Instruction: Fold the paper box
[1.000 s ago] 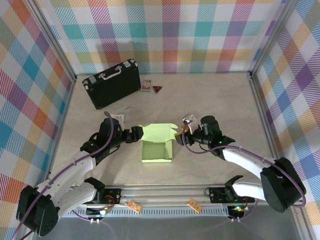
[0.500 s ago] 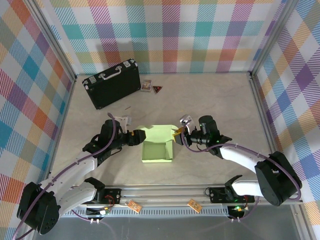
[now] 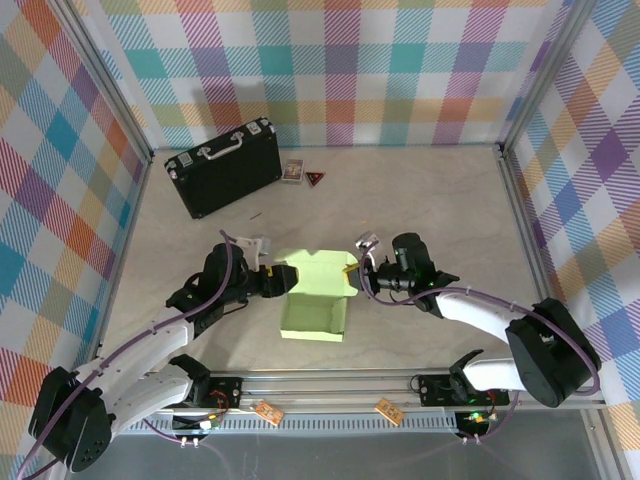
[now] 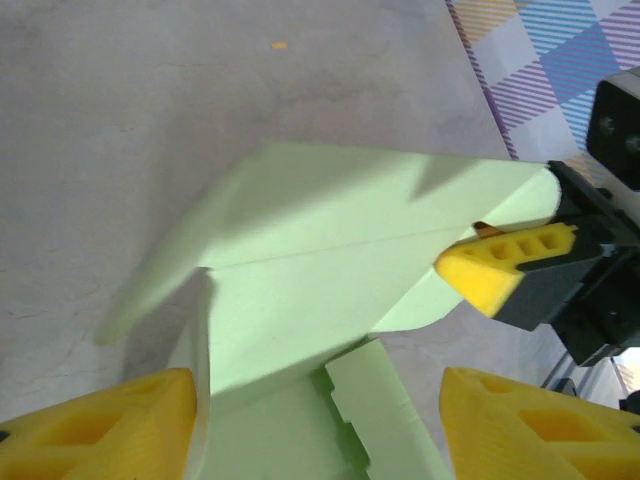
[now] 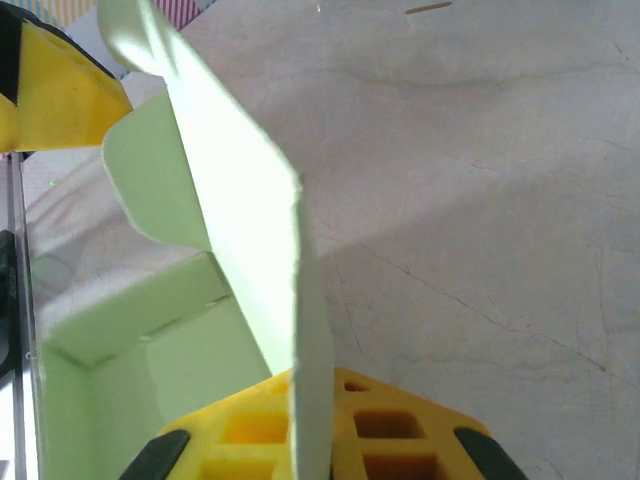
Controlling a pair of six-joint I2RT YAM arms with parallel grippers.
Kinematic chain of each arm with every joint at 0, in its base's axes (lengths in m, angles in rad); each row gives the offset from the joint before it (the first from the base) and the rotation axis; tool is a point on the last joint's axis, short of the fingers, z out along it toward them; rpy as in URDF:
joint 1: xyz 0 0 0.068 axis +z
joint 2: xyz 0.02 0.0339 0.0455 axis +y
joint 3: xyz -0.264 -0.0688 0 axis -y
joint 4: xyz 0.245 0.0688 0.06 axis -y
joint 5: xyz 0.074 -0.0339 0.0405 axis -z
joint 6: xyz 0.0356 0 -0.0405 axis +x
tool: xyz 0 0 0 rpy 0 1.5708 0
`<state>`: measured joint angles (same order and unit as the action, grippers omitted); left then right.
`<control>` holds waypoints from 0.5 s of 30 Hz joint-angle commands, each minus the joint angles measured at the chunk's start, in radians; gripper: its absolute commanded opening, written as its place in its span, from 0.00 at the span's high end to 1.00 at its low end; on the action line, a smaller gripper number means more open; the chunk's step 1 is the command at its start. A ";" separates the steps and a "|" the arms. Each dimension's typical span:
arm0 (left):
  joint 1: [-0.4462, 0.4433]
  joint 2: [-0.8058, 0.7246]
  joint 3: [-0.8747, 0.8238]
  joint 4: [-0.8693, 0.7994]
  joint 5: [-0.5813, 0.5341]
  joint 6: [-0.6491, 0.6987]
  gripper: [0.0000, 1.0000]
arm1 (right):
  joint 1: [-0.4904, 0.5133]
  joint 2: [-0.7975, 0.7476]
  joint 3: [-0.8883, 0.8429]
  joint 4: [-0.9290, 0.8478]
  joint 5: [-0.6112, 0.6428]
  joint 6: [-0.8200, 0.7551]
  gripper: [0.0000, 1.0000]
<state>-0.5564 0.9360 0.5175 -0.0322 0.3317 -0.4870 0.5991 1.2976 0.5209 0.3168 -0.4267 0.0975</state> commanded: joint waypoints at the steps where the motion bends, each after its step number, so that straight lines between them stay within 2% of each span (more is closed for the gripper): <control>1: -0.033 0.012 -0.007 0.055 0.028 -0.033 0.35 | 0.022 0.012 0.021 0.067 0.035 0.024 0.94; 5: -0.061 0.021 -0.016 0.070 0.009 -0.038 0.35 | 0.030 0.008 0.016 0.077 0.084 0.017 0.97; 15: -0.068 0.036 -0.050 0.119 -0.030 -0.077 0.34 | 0.031 -0.049 -0.005 0.132 0.116 -0.042 1.00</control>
<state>-0.6083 0.9604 0.4980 0.0326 0.2863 -0.5285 0.6182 1.2804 0.5198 0.3439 -0.3092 0.0742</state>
